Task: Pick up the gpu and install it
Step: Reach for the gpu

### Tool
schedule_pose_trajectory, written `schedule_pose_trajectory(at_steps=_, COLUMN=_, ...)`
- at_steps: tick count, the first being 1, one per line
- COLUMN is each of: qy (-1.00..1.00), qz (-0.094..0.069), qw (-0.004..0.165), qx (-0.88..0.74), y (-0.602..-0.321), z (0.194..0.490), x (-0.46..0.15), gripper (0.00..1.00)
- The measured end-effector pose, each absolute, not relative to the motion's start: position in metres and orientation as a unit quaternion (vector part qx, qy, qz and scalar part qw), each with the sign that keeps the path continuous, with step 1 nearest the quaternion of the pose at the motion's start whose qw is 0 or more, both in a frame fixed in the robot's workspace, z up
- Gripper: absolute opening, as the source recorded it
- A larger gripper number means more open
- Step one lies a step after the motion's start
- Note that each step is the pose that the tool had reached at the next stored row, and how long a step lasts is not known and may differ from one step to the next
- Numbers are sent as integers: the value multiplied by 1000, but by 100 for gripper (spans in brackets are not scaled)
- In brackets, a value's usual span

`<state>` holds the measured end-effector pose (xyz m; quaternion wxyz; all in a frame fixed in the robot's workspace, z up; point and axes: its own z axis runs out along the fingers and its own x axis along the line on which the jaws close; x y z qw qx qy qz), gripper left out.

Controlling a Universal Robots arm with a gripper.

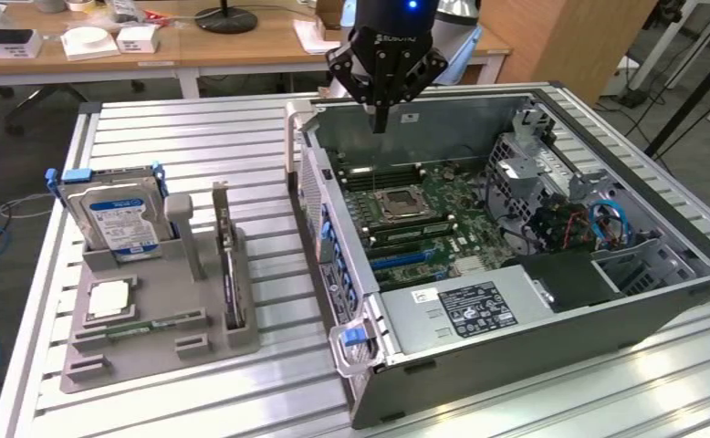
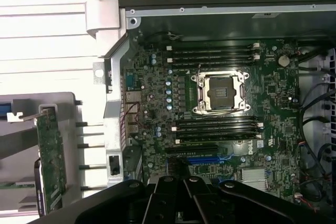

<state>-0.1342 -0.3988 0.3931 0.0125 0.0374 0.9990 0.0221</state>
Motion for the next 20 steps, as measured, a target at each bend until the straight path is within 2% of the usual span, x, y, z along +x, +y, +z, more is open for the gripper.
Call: schedule_pose_trajectory(at_steps=20, qy=999, qz=22, qw=13, qx=37, y=-399, z=393, x=-145, gripper=11)
